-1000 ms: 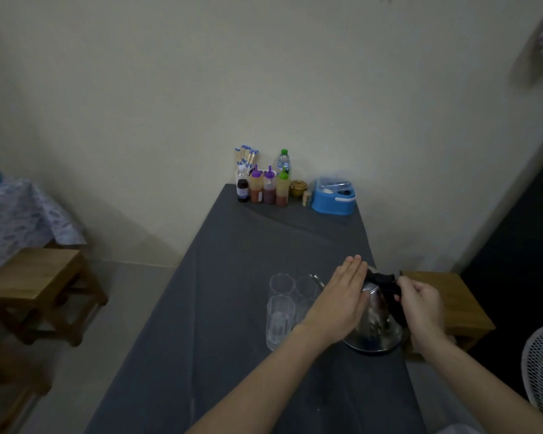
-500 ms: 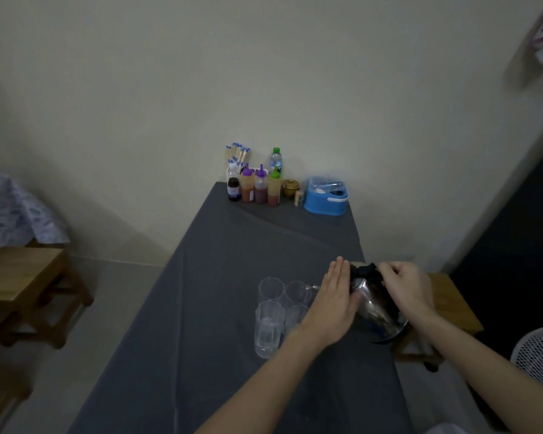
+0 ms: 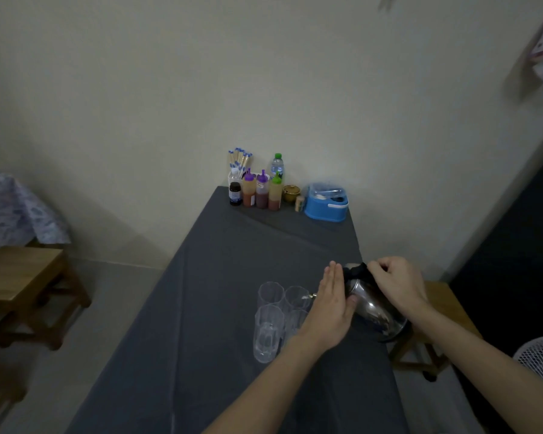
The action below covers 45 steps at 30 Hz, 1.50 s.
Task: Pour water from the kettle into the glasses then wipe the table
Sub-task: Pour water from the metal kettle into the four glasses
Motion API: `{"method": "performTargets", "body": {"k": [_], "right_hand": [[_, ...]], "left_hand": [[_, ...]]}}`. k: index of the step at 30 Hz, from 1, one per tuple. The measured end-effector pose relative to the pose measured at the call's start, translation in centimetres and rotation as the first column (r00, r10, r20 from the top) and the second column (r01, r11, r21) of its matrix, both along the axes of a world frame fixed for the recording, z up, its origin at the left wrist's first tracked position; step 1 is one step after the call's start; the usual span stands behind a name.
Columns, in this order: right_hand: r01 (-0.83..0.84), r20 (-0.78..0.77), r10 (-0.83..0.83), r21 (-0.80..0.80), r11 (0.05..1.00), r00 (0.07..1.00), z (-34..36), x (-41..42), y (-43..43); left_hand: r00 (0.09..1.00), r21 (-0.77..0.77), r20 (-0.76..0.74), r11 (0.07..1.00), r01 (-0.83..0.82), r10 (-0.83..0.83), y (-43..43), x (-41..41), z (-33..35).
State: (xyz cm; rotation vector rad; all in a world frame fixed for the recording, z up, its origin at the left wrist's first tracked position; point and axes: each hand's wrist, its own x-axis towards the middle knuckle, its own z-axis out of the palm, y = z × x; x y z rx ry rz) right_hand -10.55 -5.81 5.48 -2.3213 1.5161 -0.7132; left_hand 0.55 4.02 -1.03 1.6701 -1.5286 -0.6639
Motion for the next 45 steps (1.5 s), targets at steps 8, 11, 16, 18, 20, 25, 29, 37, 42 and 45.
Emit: {"method": "performTargets", "body": {"k": [8, 11, 16, 18, 20, 25, 29, 37, 42, 45], "right_hand": [[-0.035, -0.034, 0.034, -0.037, 0.999, 0.999, 1.0, 0.3, 0.2], [-0.045, -0.044, 0.043, -0.053, 0.998, 0.998, 1.5, 0.5, 0.3], [-0.052, -0.073, 0.047, -0.069, 0.996, 0.996, 2.2, 1.0, 0.2], [-0.059, -0.085, 0.051, -0.083, 0.995, 0.995, 2.3, 1.2, 0.1], [-0.06, -0.102, 0.051, -0.09, 0.994, 0.994, 2.4, 1.4, 0.0], [-0.065, -0.112, 0.053, -0.106, 0.992, 0.992, 2.5, 1.8, -0.1], [-0.083, -0.116, 0.072, -0.101, 0.991, 0.991, 2.4, 2.0, -0.4], [-0.056, -0.109, 0.046, -0.092, 0.994, 0.993, 1.9, 2.1, 0.0], [-0.059, -0.101, 0.051, -0.082, 0.995, 0.994, 1.5, 1.9, 0.3], [-0.07, -0.108, 0.061, -0.079, 0.994, 0.992, 1.8, 1.9, 0.5]], "left_hand": [[1.0, -0.026, -0.02, 1.0, 0.002, -0.002, 0.1, 0.1, 0.6], [1.0, -0.035, -0.02, 0.999, -0.002, 0.001, 0.2, 0.1, 0.8], [0.999, -0.042, -0.04, 0.999, -0.016, 0.014, 0.2, 0.3, 1.0], [0.998, -0.043, -0.057, 0.999, -0.022, 0.019, 0.2, 0.4, 1.1], [0.997, -0.046, -0.073, 0.999, -0.027, 0.024, 0.2, 0.6, 1.1], [0.996, -0.038, -0.082, 0.998, -0.04, 0.037, 0.1, 0.7, 1.1], [0.996, -0.037, -0.077, 0.998, -0.043, 0.04, 0.0, 0.8, 0.8], [0.998, -0.044, -0.063, 0.999, -0.026, 0.023, 0.1, 1.1, 0.8], [0.998, -0.034, -0.054, 0.999, -0.017, 0.015, 0.4, 1.2, 0.7], [0.999, -0.045, -0.049, 0.999, -0.024, 0.022, 0.6, 1.1, 0.7]]}}
